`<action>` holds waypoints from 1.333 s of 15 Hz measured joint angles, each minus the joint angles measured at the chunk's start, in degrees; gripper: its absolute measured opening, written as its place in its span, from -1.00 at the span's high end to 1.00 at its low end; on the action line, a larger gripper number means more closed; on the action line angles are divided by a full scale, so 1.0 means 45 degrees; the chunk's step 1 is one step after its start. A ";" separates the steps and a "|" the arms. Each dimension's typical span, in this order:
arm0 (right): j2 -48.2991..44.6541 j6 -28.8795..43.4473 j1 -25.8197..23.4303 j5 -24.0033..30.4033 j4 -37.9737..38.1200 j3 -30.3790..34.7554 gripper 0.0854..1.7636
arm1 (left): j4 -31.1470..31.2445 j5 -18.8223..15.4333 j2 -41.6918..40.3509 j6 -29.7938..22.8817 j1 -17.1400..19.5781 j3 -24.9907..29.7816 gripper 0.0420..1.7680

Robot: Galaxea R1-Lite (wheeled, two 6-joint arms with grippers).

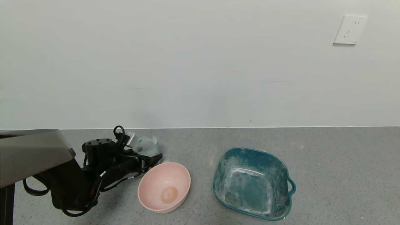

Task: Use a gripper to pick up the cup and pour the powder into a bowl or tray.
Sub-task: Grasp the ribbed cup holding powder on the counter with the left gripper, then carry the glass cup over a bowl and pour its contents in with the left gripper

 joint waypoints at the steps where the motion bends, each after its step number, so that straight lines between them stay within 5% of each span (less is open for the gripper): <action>1: 0.0000 0.0000 0.0000 0.0000 0.0000 0.0000 -0.94 | -0.0005 0.0000 0.0024 0.0008 -0.0005 0.0000 -0.55; 20: 0.0000 0.0000 0.0000 0.0000 -0.0005 0.0000 -0.94 | -0.0005 0.0238 -0.0504 -0.0276 0.0081 0.0057 -0.47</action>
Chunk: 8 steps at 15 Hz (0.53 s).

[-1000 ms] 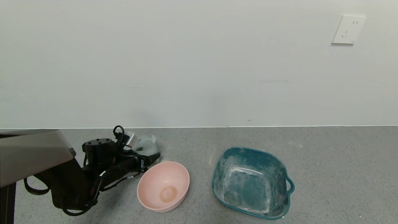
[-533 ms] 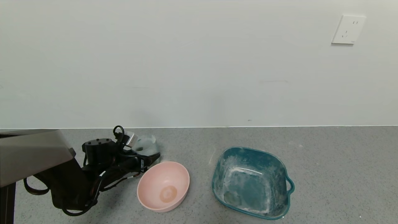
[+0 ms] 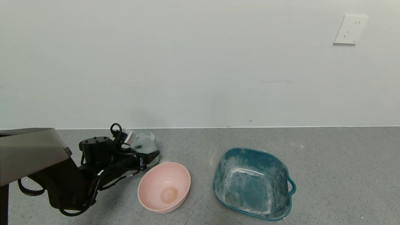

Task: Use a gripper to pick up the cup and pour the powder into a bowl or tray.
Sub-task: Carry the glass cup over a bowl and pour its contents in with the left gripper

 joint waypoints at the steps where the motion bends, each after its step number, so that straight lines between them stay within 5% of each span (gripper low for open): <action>1: 0.0000 0.0000 0.0000 0.0000 0.0000 0.0000 -0.94 | 0.0000 0.0019 -0.0141 -0.0046 0.0043 0.0005 -0.47; 8: 0.0000 0.0000 0.0000 0.0000 0.0005 0.0000 -0.94 | 0.0553 0.0203 -0.1666 0.0095 0.0303 0.0187 -0.47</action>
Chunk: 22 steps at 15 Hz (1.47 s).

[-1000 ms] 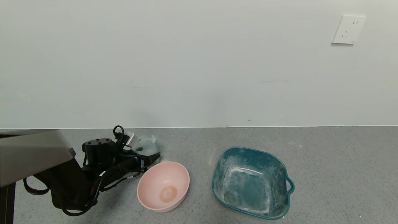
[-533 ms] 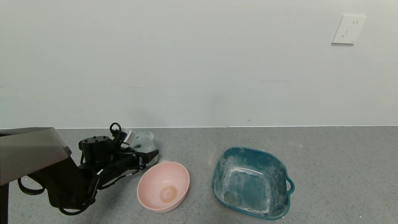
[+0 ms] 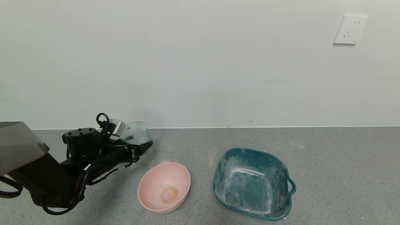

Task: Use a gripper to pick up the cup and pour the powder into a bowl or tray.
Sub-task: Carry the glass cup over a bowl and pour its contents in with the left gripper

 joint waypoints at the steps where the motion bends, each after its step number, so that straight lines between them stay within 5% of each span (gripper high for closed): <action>1: 0.0000 0.0000 0.0000 -0.0005 0.0000 0.0000 -0.94 | 0.0225 0.0005 -0.0252 0.0084 0.0019 0.0024 -0.47; 7: 0.0000 0.0005 0.0000 0.0000 0.0000 0.0000 -0.94 | 0.2750 0.0859 -0.2056 0.2221 -0.0070 -0.0073 -0.47; 22: 0.0000 0.0000 0.0000 0.0000 -0.0005 0.0000 -0.94 | 0.2896 0.4670 -0.3833 0.6472 -0.2546 0.1019 -0.47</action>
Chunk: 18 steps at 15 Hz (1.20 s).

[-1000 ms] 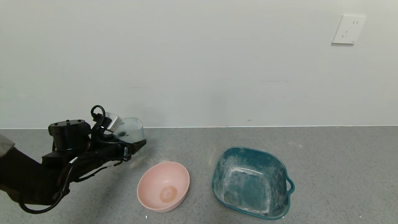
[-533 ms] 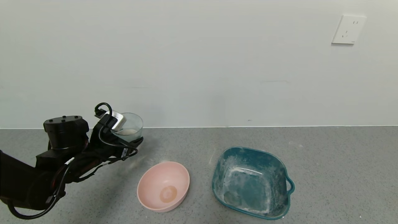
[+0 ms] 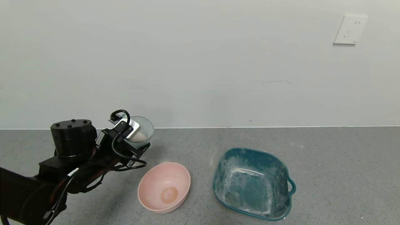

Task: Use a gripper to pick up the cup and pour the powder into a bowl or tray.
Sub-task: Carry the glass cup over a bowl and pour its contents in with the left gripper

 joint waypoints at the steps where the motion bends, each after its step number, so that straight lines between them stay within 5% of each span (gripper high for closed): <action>1: 0.0000 -0.0005 0.0000 0.0005 0.0000 0.0000 -0.94 | 0.0019 0.0331 -0.0079 0.0236 -0.0244 0.0060 -0.47; 6: 0.0000 0.0000 0.0000 -0.0005 0.0005 0.0000 -0.94 | 0.1466 0.2238 -0.0612 0.0940 -0.1677 0.0195 -0.47; 10: 0.0000 0.0005 0.0000 0.0000 0.0000 0.0000 -0.94 | 0.1574 0.3034 -0.0859 0.1913 -0.2341 0.0257 -0.47; 18: 0.0000 0.0000 0.0000 0.0000 0.0005 0.0000 -0.94 | 0.1531 0.3113 -0.0970 0.5182 -0.2541 0.0656 -0.47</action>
